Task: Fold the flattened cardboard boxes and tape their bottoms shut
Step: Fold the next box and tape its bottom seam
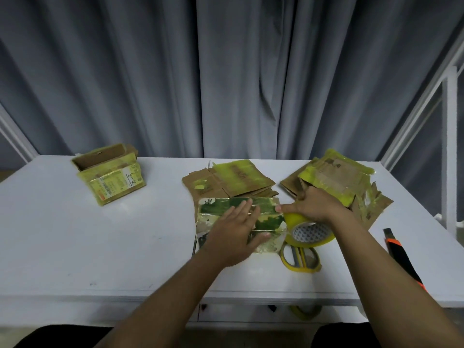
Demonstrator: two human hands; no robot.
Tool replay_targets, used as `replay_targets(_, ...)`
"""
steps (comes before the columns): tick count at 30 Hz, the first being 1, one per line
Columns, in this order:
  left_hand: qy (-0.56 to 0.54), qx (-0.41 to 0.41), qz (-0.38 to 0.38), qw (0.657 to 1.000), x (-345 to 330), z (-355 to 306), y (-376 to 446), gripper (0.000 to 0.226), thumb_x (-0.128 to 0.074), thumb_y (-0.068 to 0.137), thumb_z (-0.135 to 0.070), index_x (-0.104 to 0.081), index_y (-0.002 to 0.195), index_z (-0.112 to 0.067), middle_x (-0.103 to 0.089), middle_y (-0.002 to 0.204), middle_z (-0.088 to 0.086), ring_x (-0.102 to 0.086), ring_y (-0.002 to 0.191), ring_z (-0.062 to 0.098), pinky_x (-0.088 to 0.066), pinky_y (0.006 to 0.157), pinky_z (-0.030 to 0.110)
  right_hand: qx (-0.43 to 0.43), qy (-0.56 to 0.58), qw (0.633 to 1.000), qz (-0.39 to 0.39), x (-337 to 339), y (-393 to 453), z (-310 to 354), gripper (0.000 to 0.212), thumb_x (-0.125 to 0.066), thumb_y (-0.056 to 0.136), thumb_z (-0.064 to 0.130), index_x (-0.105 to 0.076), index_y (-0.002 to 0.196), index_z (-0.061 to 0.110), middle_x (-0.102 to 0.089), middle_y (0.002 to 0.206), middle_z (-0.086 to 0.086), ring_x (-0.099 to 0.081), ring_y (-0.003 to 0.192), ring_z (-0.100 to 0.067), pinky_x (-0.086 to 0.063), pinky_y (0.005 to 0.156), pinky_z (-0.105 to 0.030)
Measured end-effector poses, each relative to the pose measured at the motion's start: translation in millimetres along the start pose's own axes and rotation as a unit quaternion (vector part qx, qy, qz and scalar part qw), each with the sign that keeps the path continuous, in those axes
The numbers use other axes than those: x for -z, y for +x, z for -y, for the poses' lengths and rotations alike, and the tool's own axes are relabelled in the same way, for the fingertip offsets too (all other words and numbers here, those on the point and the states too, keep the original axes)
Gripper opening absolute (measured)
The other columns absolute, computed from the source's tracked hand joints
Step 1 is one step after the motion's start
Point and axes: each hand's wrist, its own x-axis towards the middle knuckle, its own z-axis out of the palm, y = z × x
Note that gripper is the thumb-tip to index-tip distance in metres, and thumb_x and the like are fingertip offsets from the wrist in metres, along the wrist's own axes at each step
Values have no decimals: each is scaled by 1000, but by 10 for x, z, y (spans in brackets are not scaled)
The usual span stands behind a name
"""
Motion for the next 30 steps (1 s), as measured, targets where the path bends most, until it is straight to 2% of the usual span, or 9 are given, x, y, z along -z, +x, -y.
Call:
replay_targets(2,10,21,3,1000,63,194,-151,71,-10,92,-65,-9,152,-25,2,160,3,3,147,14,6,113,26,6,21,1000,7,4,-48,22,48,-75,67,62,-46,65,24,-46,73,9,-50,73,-13,-36,61,-29)
replay_targets(5,41,74,-1,996,123,419,-348,89,11,79,-77,-10,151,-29,-1,160,6,-4,147,22,-9,117,34,0,32,999,8,-7,-102,45,49,-75,68,63,-51,84,23,-52,86,8,-53,82,-14,-36,63,-28)
replay_targets(7,18,149,18,989,146,475,-455,88,3,75,-80,-3,151,-36,-5,160,9,-9,146,30,-23,114,43,-6,32,999,4,-30,-126,49,48,-74,66,66,-46,79,28,-52,81,9,-52,80,-13,-35,58,-25)
replay_targets(10,-106,198,33,974,147,463,-557,82,-19,78,-77,1,149,-41,-53,132,9,-52,116,24,-47,92,37,-13,-12,1000,2,-53,-144,58,59,-70,67,70,-56,75,13,-59,79,-1,-55,75,-19,-38,63,-31)
replay_targets(12,-179,211,-2,961,148,434,-554,75,-26,83,-73,-8,149,-43,-56,123,5,-54,106,19,-46,85,33,-9,-44,999,0,-51,-163,75,67,-65,69,72,-67,86,7,-65,91,-1,-59,80,-19,-44,69,-33)
replay_targets(16,-227,258,-97,934,136,391,-419,52,-45,95,-47,-37,144,-32,-35,138,10,-34,129,27,-36,101,36,-3,-82,997,5,-65,-263,104,62,-58,73,75,-70,108,26,-59,106,4,-59,95,-19,-49,79,-33)
replay_targets(23,-280,208,-211,913,63,504,-148,32,-46,98,-12,-58,127,-14,-56,130,8,-53,116,24,-38,93,24,-4,-91,996,-22,-122,-506,113,57,-50,82,71,-75,90,21,-71,86,-1,-62,78,-17,-53,73,-37)
replay_targets(26,-273,186,-241,913,73,621,-9,23,-50,97,-14,-61,117,-11,-49,125,10,-51,111,23,-38,89,23,3,-49,999,-16,-129,-685,154,46,-49,90,59,-72,99,21,-68,90,1,-58,76,-11,-47,65,-30)
replay_targets(30,-147,296,-223,917,119,822,141,33,-52,94,-41,-52,99,-9,-51,103,14,-49,97,33,-37,71,34,-2,171,981,95,-178,-879,214,19,-54,94,28,-66,109,28,-63,111,4,-60,99,-16,-51,86,-31)
